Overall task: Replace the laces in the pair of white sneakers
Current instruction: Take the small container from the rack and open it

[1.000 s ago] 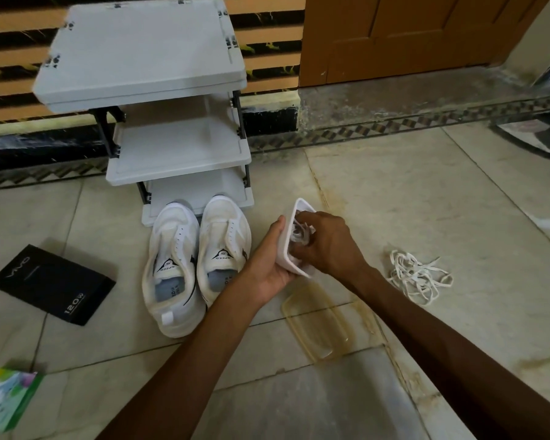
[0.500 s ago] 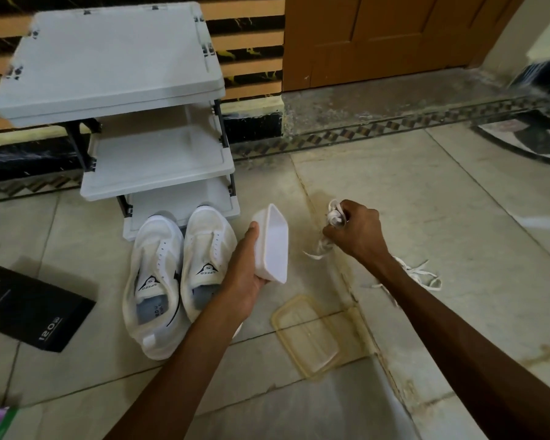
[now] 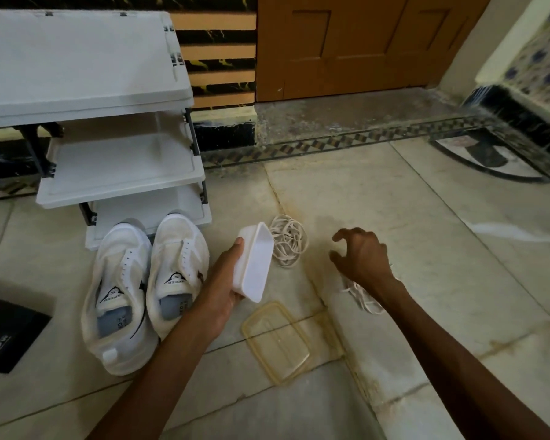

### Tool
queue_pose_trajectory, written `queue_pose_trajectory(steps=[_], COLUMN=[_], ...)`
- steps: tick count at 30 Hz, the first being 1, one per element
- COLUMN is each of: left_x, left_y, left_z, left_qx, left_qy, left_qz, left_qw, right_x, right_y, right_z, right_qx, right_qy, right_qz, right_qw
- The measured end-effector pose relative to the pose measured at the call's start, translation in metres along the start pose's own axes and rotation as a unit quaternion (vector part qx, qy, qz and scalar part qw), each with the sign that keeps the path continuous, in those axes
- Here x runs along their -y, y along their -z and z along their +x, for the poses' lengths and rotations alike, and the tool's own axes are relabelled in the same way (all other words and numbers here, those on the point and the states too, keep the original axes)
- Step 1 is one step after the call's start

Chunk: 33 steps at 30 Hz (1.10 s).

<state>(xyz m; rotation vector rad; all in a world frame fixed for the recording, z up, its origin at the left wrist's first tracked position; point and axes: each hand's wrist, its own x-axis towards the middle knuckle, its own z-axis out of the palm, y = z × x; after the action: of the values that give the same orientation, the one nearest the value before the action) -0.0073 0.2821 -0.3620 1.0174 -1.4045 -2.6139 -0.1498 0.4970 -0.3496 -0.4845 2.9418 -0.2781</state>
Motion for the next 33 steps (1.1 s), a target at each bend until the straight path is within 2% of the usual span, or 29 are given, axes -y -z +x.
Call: queue_pose_trajectory(steps=[2, 5, 7, 12, 14, 16, 18, 19, 20, 22, 24, 25, 26, 27, 28, 30, 31, 32, 33], left_x=[0.003, 0.006, 0.006, 0.003, 0.0, -0.002, -0.004, -0.004, -0.005, -0.004, -0.002, -0.003, -0.003, -0.003, -0.003, -0.003, -0.001, 0.0, 0.002], left_y=[-0.008, -0.018, -0.023, -0.023, -0.019, -0.017, -0.016, -0.016, -0.014, -0.014, -0.016, -0.017, -0.019, -0.02, -0.022, -0.024, -0.024, -0.024, -0.022], left_z=[-0.004, -0.01, -0.013, -0.016, -0.017, -0.018, -0.019, -0.02, -0.02, -0.022, -0.025, -0.026, -0.026, -0.027, -0.028, -0.029, -0.03, -0.029, -0.029], left_qx=[0.019, 0.037, 0.046, 0.052, 0.051, 0.047, 0.046, 0.048, 0.05, 0.05, 0.046, 0.047, 0.051, 0.057, 0.064, 0.067, 0.061, 0.051, 0.042], left_qy=[0.007, 0.015, 0.016, 0.008, 0.002, 0.001, -0.002, -0.006, -0.011, -0.008, 0.006, 0.011, 0.018, 0.023, 0.031, 0.041, 0.039, 0.034, 0.032], left_qz=[0.012, 0.026, 0.034, 0.042, 0.04, 0.026, -0.015, -0.034, -0.048, -0.071, -0.102, -0.12, -0.142, -0.168, -0.192, -0.215, -0.216, -0.214, -0.212], left_qw=[1.0, 0.999, 0.998, 0.998, 0.998, 0.999, 0.999, 0.998, 0.998, 0.996, 0.994, 0.992, 0.988, 0.984, 0.979, 0.973, 0.974, 0.975, 0.976], right_x=[-0.019, -0.038, -0.039, -0.028, -0.025, -0.025, -0.02, -0.013, -0.002, 0.024, 0.052, 0.067, 0.081, 0.094, 0.106, 0.124, 0.131, 0.136, 0.141], right_y=[-0.003, -0.013, -0.021, -0.045, -0.046, -0.037, -0.019, -0.007, 0.007, 0.035, 0.054, 0.059, 0.061, 0.06, 0.058, 0.055, 0.055, 0.055, 0.056], right_z=[-0.02, -0.037, -0.044, -0.066, -0.07, -0.067, -0.061, -0.06, -0.059, -0.062, -0.064, -0.065, -0.066, -0.067, -0.068, -0.07, -0.072, -0.072, -0.071], right_qx=[0.081, 0.171, 0.153, 0.004, -0.016, -0.021, -0.027, -0.029, -0.024, 0.029, 0.09, 0.108, 0.114, 0.102, 0.079, 0.049, 0.062, 0.094, 0.127], right_qy=[-0.039, -0.072, -0.067, -0.043, -0.038, -0.066, -0.108, -0.128, -0.145, -0.154, -0.137, -0.124, -0.117, -0.11, -0.102, -0.055, -0.032, -0.017, -0.011], right_qz=[-0.067, -0.054, -0.046, -0.105, -0.095, -0.046, 0.111, 0.252, 0.405, 0.632, 0.747, 0.774, 0.78, 0.763, 0.722, 0.58, 0.501, 0.442, 0.42], right_qw=[0.994, 0.981, 0.985, 0.994, 0.995, 0.997, 0.988, 0.959, 0.903, 0.759, 0.644, 0.611, 0.604, 0.629, 0.68, 0.811, 0.863, 0.892, 0.899])
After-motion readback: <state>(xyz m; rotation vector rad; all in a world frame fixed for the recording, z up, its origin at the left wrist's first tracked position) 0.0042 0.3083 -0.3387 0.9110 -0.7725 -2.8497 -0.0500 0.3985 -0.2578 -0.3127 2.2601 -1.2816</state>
